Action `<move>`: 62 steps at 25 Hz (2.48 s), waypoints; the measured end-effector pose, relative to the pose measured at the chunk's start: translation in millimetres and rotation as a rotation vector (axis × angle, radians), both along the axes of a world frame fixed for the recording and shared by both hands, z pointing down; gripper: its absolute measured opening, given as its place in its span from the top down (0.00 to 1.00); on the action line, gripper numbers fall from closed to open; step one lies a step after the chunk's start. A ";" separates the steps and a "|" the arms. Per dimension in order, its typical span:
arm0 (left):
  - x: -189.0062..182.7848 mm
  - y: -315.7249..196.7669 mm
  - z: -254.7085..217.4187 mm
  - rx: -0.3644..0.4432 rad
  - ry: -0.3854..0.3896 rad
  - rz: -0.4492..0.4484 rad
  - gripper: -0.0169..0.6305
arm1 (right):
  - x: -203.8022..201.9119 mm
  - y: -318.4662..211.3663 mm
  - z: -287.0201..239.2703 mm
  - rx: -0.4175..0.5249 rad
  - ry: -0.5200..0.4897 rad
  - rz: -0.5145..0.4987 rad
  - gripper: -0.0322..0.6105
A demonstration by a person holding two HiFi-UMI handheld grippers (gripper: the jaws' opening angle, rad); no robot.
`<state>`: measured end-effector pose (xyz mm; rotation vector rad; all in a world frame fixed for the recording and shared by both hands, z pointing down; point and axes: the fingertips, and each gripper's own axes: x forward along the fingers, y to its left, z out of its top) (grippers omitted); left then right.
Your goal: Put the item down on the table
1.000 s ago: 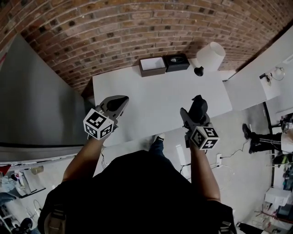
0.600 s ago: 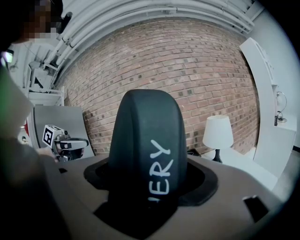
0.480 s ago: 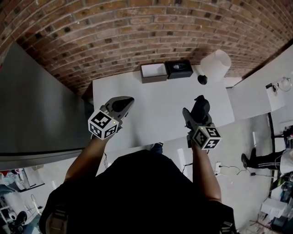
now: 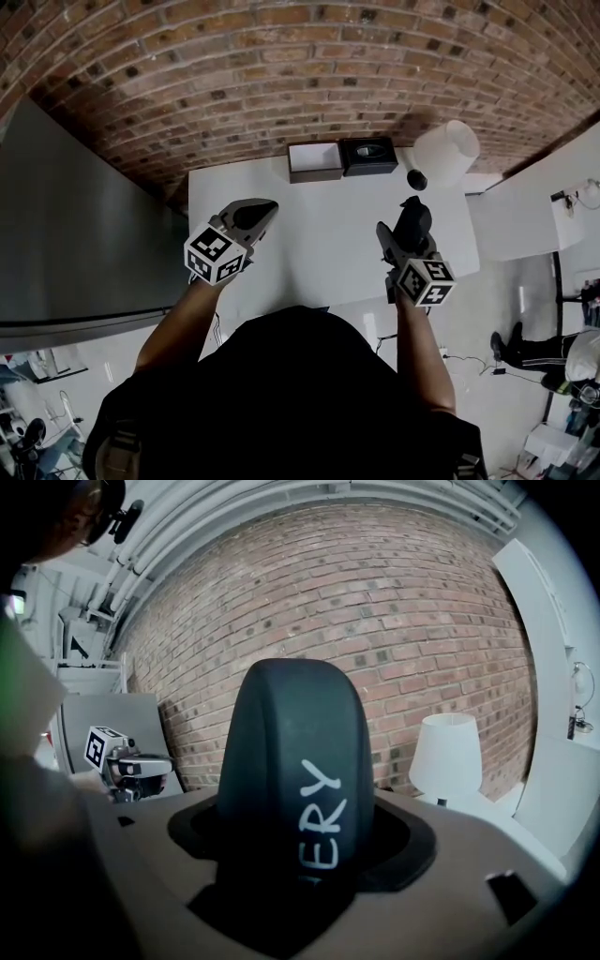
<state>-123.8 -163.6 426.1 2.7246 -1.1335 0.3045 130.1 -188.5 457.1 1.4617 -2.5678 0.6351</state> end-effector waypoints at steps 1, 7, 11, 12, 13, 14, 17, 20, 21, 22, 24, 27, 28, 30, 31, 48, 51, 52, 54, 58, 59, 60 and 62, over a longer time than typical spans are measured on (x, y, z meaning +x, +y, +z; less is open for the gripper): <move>3.1 -3.2 0.2 -0.002 0.000 -0.001 0.95 | 4.3 -5.2 1.6 0.003 0.014 -0.002 0.38; 15.3 -21.6 -2.1 -0.007 -0.002 -0.020 0.95 | 20.1 -33.1 5.9 0.009 0.038 -0.021 0.38; 23.1 -29.8 -0.8 -0.011 -0.003 -0.035 0.95 | 26.6 -44.5 8.1 0.008 0.038 -0.040 0.38; 25.2 -31.2 -0.2 -0.013 -0.005 -0.036 0.95 | 27.8 -46.6 8.7 0.008 0.037 -0.044 0.38; 27.5 -32.3 0.5 -0.014 -0.009 -0.036 0.95 | 28.7 -48.4 9.1 0.006 0.033 -0.048 0.38; 29.7 -33.3 1.0 -0.015 -0.015 -0.036 0.95 | 30.2 -50.5 10.1 0.006 0.032 -0.051 0.38; 35.2 -37.1 1.0 -0.017 -0.023 -0.040 0.95 | 34.8 -56.5 13.1 0.003 0.034 -0.059 0.38; 39.7 -40.5 0.3 -0.015 -0.023 -0.047 0.95 | 38.7 -60.4 15.1 0.001 0.038 -0.073 0.38; 40.8 -42.1 0.4 -0.015 -0.024 -0.049 0.95 | 40.3 -62.5 16.2 0.000 0.041 -0.076 0.38; 41.9 -43.6 0.7 -0.015 -0.024 -0.050 0.95 | 42.0 -64.9 17.4 -0.001 0.042 -0.077 0.38; 44.6 -45.9 1.6 -0.018 -0.025 -0.054 0.95 | 45.6 -69.0 19.3 -0.001 0.042 -0.078 0.38; 48.9 -49.3 1.7 -0.020 -0.026 -0.060 0.95 | 49.1 -74.1 22.9 -0.001 0.040 -0.085 0.38; 49.8 -50.7 1.8 -0.021 -0.026 -0.062 0.95 | 49.8 -75.8 25.1 -0.004 0.041 -0.088 0.38; 51.5 -52.8 3.1 -0.022 -0.026 -0.069 0.95 | 51.4 -79.1 30.7 -0.012 0.047 -0.093 0.38; 52.5 -53.4 4.0 -0.024 -0.026 -0.072 0.95 | 52.2 -80.6 33.7 -0.015 0.050 -0.097 0.38; 50.3 -56.0 28.9 -0.079 -0.040 -0.120 0.95 | 51.5 -100.7 117.5 -0.072 0.203 -0.162 0.38; 50.5 -61.2 32.7 -0.086 -0.039 -0.125 0.95 | 50.3 -103.8 138.4 -0.098 0.208 -0.172 0.38; 50.4 -63.3 33.9 -0.089 -0.039 -0.126 0.95 | 49.4 -104.6 144.9 -0.103 0.211 -0.177 0.38; 50.4 -66.8 37.0 -0.095 -0.039 -0.128 0.95 | 47.3 -105.7 157.5 -0.107 0.227 -0.189 0.38; 52.2 -71.6 43.0 -0.115 -0.028 -0.129 0.95 | 44.1 -108.1 182.4 -0.117 0.258 -0.213 0.38; 52.7 -73.5 43.8 -0.118 -0.023 -0.130 0.95 | 43.2 -109.0 188.9 -0.125 0.263 -0.219 0.38; 53.2 -75.8 44.7 -0.119 -0.020 -0.131 0.95 | 42.2 -109.3 196.0 -0.134 0.267 -0.226 0.38; 54.5 -79.8 46.8 -0.123 -0.017 -0.134 0.95 | 41.0 -108.5 211.5 -0.156 0.273 -0.241 0.38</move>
